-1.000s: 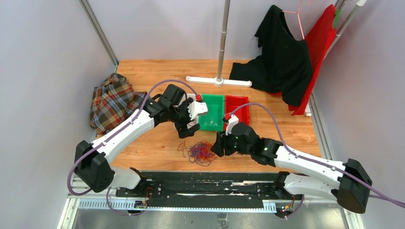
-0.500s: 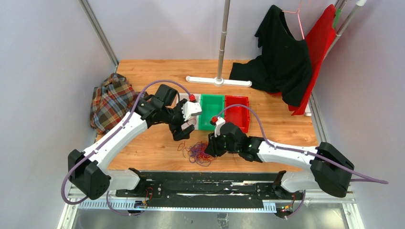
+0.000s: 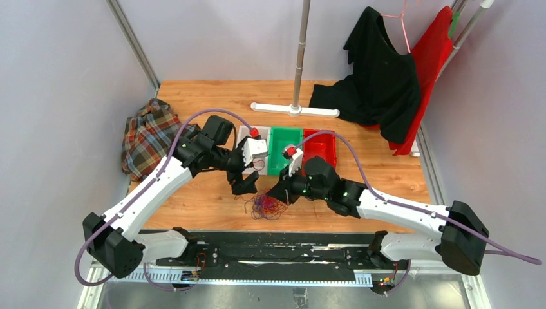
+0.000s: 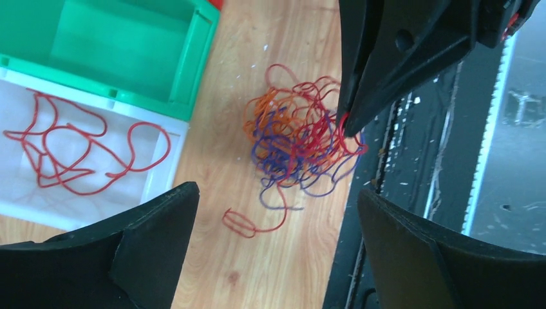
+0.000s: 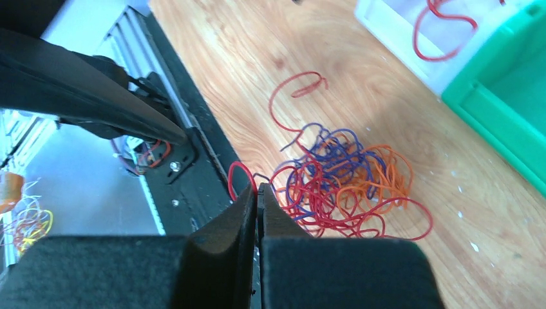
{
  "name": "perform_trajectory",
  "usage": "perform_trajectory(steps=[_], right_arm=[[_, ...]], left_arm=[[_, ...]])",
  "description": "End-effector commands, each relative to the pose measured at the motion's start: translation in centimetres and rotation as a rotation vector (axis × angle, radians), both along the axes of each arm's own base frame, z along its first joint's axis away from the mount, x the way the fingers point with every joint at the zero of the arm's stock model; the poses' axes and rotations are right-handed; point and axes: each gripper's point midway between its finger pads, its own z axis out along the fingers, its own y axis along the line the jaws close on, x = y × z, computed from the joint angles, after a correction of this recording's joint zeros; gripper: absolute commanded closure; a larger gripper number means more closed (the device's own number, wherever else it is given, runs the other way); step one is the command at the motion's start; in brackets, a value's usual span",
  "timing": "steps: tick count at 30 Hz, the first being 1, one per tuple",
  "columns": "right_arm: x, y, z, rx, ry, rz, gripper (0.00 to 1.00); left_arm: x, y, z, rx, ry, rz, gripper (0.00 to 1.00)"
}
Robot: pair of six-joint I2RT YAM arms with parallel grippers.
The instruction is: Untangle the cables
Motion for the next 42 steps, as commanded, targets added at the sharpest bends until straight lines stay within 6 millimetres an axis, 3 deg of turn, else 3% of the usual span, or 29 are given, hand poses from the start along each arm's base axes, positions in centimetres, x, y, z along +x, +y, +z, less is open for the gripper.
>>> perform_trajectory(steps=[1,6,13,18,22,26,29,32,33,36,42], right_arm=[[-1.5,1.9,4.2,0.090,-0.058,0.090,0.99],[-2.0,3.2,5.5,0.109,-0.075,0.119,0.99],[-2.0,3.8,5.7,0.108,-0.090,0.113,0.99],[-1.7,3.7,5.8,0.112,-0.098,0.096,0.99],[-1.6,3.8,6.0,0.124,-0.100,0.091,1.00],[-1.5,3.9,6.1,0.134,-0.101,0.086,1.00],[-1.4,3.9,6.3,0.144,-0.107,0.078,0.99],[-1.3,3.9,6.6,0.151,-0.112,0.072,1.00],[-1.3,3.8,6.5,0.150,-0.112,0.069,0.99],[-1.0,3.5,6.2,0.148,-0.111,0.042,0.94],[0.7,2.9,4.7,0.125,-0.121,-0.069,0.67]], left_arm=[[-1.9,-1.0,1.7,-0.099,0.063,-0.035,0.04],[-3.3,-1.4,2.2,-0.151,0.126,-0.059,0.13],[-4.5,-1.4,1.9,-0.168,0.180,-0.073,0.29],[-4.1,-1.2,1.2,-0.140,0.177,-0.053,0.53],[-4.0,-1.4,1.2,-0.147,0.195,-0.040,0.62],[-3.0,-1.9,1.6,-0.165,0.188,0.011,0.78],[-2.8,-2.0,2.0,-0.178,0.184,0.026,0.82],[-2.6,-1.9,2.1,-0.178,0.174,0.043,0.98],[-2.4,-1.8,2.2,-0.175,0.168,0.058,0.99],[-2.1,-1.7,2.8,-0.175,0.152,0.078,0.99],[-2.5,-1.4,5.3,-0.213,0.122,0.104,0.99]])
